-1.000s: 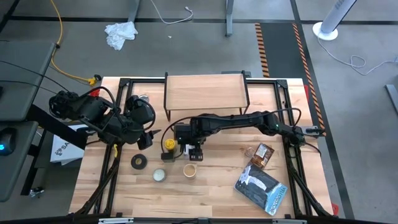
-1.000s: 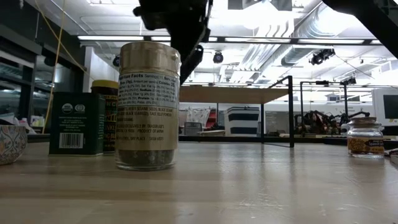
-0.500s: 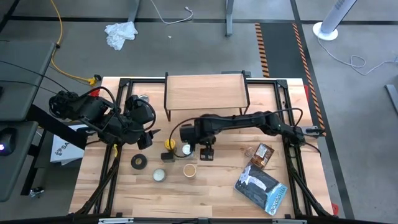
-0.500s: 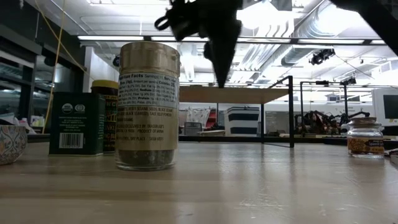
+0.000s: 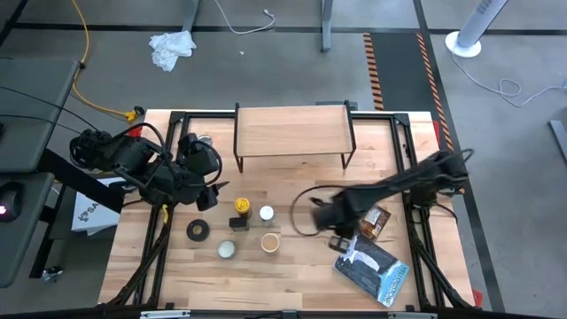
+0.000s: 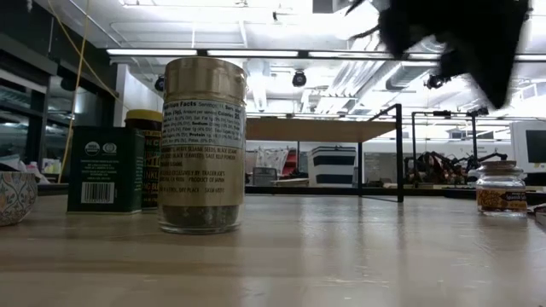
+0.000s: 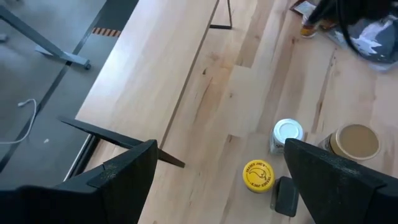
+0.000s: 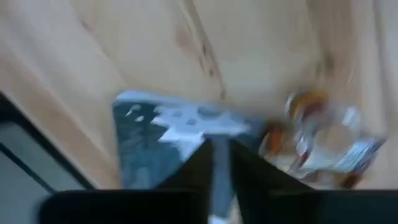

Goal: Shelf spices
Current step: Adjust the brown seasoning bottle, then move the seasoning pack to the center of the table

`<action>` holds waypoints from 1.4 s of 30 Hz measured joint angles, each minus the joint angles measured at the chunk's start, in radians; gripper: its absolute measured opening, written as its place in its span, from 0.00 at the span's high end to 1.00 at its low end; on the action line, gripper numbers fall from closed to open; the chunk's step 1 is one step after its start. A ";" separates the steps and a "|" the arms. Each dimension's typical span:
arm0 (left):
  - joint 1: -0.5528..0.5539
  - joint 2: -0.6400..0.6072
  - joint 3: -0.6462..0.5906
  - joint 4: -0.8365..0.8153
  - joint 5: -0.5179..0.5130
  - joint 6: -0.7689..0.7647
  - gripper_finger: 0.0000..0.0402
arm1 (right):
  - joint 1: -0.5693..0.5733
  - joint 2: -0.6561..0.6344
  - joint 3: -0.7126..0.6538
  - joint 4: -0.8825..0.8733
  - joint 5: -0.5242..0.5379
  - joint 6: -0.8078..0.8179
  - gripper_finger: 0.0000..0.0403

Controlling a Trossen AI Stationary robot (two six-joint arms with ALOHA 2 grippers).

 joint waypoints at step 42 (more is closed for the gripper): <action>0.133 0.000 0.000 0.053 -0.033 -0.055 0.14 | -0.016 -0.465 -0.616 0.246 0.199 0.443 1.00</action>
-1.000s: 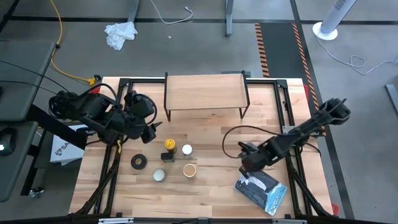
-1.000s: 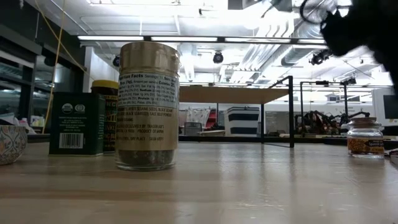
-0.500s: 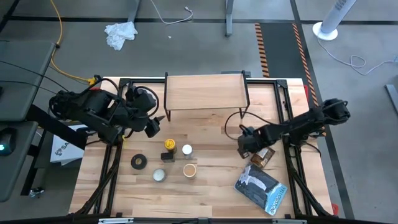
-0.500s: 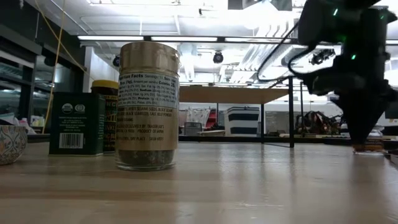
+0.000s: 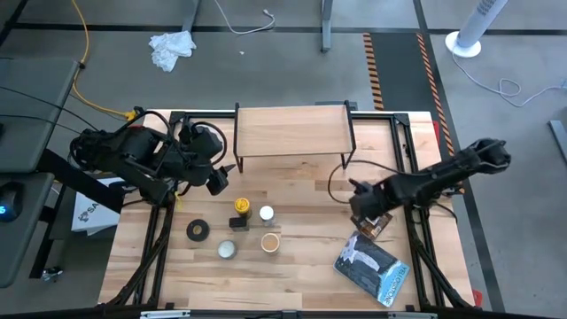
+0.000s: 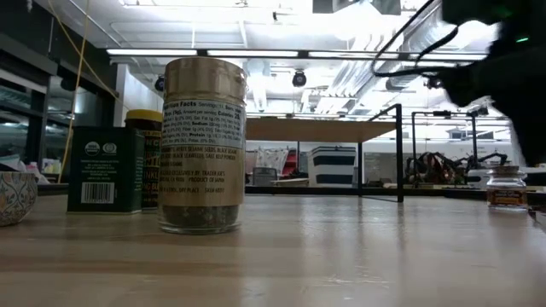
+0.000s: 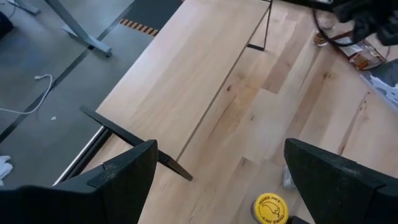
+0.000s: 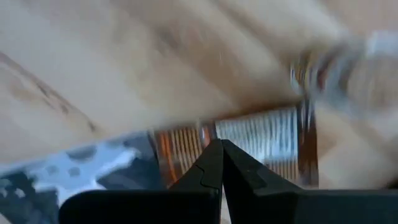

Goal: Shelf spices
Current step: Move the seasoning pack to the center of the table

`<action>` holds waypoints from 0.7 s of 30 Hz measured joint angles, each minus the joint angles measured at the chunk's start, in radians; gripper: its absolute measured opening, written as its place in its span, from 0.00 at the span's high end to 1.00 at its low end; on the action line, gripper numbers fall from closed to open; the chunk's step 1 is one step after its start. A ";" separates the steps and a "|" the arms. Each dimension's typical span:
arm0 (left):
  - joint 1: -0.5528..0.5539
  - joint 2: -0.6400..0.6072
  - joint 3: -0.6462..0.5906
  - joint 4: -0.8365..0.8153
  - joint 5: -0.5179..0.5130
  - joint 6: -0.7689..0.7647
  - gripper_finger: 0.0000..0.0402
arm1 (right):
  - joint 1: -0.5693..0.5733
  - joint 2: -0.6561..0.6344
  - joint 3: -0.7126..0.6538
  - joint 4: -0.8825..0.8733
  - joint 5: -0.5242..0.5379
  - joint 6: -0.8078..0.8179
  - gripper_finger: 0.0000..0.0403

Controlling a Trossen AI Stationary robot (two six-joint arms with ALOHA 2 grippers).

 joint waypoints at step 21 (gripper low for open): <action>-0.049 0.000 0.000 -0.029 0.007 -0.080 0.14 | 0.136 0.146 -0.130 0.284 0.007 0.457 1.00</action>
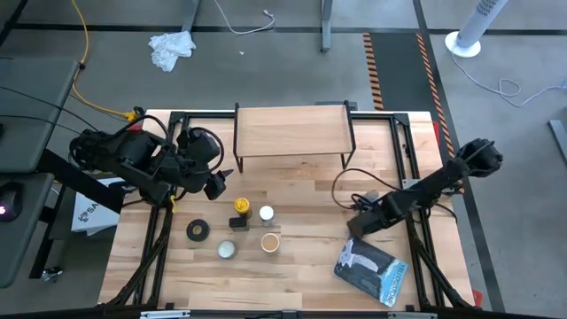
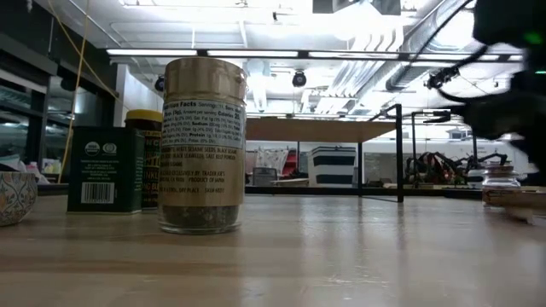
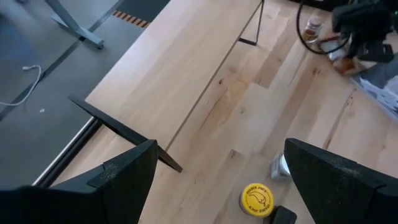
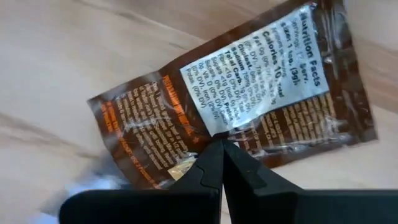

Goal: Shelf spices
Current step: Move the seasoning pack to the center of the table

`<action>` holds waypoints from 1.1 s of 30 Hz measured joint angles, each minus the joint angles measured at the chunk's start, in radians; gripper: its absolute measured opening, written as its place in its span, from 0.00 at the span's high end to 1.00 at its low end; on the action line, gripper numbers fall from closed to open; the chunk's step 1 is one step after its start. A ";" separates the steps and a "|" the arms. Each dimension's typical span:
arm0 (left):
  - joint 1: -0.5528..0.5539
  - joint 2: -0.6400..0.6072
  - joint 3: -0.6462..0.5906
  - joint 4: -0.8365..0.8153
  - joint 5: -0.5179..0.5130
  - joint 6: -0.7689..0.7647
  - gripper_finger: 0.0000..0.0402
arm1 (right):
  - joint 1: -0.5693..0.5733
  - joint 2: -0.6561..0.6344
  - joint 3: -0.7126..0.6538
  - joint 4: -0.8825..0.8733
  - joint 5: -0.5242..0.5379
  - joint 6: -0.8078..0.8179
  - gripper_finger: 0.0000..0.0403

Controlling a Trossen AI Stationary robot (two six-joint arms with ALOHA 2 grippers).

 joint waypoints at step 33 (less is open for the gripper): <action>-0.016 0.000 0.000 -0.007 0.030 0.029 0.14 | -0.283 0.625 0.662 0.227 -0.085 -1.078 1.00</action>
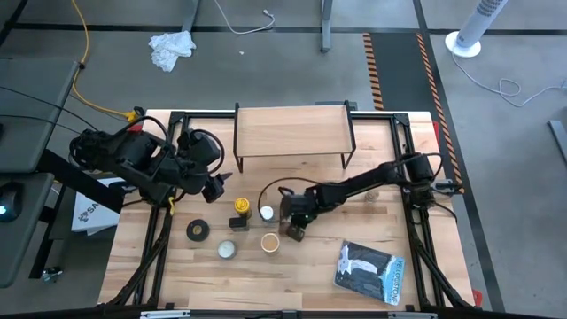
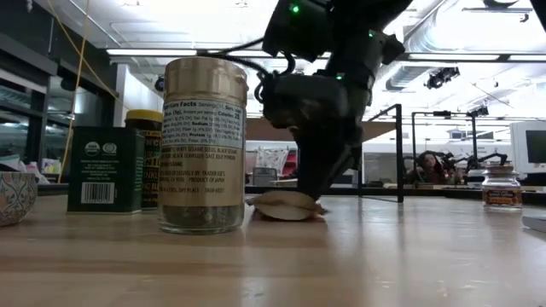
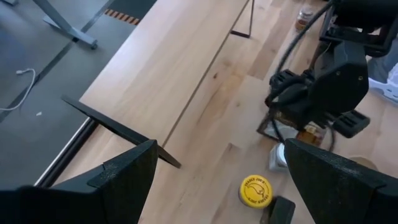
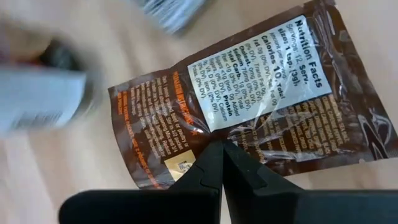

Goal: Shelf spices
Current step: Move the seasoning pack to the center of the table

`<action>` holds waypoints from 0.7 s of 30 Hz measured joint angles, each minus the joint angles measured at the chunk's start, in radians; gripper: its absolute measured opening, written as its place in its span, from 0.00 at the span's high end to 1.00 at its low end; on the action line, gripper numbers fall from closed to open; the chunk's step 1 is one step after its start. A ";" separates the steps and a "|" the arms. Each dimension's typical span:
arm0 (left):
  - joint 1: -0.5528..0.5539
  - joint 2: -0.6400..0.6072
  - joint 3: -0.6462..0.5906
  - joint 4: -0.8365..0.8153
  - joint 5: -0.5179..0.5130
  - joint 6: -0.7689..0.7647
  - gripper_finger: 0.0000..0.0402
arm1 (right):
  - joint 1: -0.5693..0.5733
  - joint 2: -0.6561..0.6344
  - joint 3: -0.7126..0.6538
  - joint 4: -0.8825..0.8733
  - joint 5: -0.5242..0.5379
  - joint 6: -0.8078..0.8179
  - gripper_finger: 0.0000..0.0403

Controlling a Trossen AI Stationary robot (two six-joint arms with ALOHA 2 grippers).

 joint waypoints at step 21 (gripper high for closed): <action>-0.022 0.000 0.000 -0.004 -0.003 -0.002 0.14 | 0.019 0.013 -0.005 0.198 0.025 0.024 1.00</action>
